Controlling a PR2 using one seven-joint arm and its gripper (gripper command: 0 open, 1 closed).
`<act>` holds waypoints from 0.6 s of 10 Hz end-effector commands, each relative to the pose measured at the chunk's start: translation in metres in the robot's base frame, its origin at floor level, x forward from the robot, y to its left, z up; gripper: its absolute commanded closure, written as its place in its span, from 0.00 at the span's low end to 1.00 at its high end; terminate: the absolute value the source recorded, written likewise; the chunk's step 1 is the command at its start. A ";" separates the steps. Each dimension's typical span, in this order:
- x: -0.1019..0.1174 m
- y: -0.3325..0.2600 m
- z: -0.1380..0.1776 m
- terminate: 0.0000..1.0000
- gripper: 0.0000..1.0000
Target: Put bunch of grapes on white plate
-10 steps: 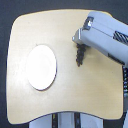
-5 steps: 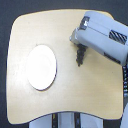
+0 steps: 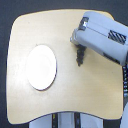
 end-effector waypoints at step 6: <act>0.006 -0.003 0.009 0.00 1.00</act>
